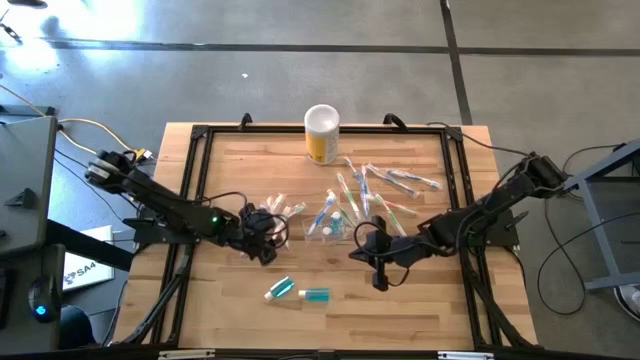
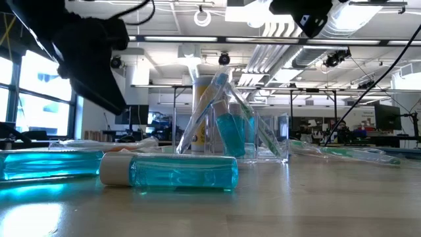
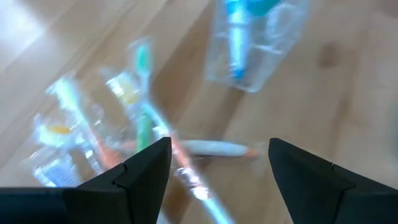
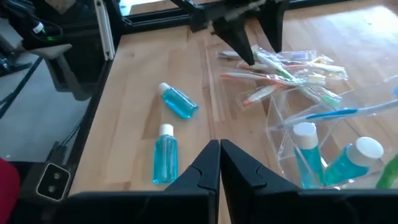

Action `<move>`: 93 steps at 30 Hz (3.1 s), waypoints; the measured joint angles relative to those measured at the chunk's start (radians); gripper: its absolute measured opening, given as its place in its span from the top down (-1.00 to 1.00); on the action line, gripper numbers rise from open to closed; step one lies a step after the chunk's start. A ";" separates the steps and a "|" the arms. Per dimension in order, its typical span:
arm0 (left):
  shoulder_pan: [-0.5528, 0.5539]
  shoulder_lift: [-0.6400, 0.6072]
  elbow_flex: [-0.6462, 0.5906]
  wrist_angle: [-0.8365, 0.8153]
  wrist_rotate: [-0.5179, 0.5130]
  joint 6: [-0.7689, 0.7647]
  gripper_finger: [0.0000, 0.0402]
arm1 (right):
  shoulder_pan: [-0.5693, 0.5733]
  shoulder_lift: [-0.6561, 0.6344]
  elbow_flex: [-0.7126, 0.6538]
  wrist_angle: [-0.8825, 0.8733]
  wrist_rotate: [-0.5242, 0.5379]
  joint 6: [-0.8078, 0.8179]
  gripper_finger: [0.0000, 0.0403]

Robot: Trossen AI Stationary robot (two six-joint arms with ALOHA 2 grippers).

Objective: Pick & Place toothbrushing station
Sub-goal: Put the orange toothbrush in the transparent organizer

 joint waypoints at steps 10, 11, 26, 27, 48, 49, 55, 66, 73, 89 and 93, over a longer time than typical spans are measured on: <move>0.029 0.100 0.000 -0.029 0.015 -0.049 -0.31 | 0.015 0.000 0.000 -0.015 0.025 0.021 0.98; 0.029 0.110 0.000 -0.029 0.018 -0.059 -0.31 | 0.015 0.000 0.000 -0.017 0.025 0.024 0.98; 0.029 0.224 0.003 -0.030 0.013 -0.105 -0.31 | 0.015 0.000 0.000 -0.018 0.025 0.026 0.98; 0.029 0.224 0.003 -0.031 0.013 -0.105 -0.30 | 0.015 0.000 0.000 -0.018 0.025 0.027 0.98; 0.028 0.228 0.014 -0.052 0.086 -0.099 0.89 | 0.015 0.032 0.000 -0.051 0.069 0.049 0.99; 0.028 0.228 0.023 -0.055 0.086 -0.087 0.90 | 0.015 0.043 0.000 -0.049 0.071 0.049 0.99; 0.018 0.224 0.135 -0.143 0.056 -0.015 0.93 | 0.015 0.103 0.000 -0.062 0.134 0.049 0.99; -0.076 0.224 0.400 -0.541 -0.183 -0.068 0.95 | 0.025 0.116 0.000 -0.106 0.202 0.057 0.99; -0.192 0.210 0.508 -0.672 -0.462 -0.130 0.95 | 0.052 0.116 0.000 -0.108 0.272 0.056 0.99; -0.248 0.193 0.516 -0.037 -0.458 0.437 0.95 | 0.065 0.115 0.000 0.308 0.328 -0.232 0.97; -0.248 0.193 0.486 0.079 -0.424 0.519 0.95 | 0.065 0.115 0.000 0.341 0.297 -0.286 0.81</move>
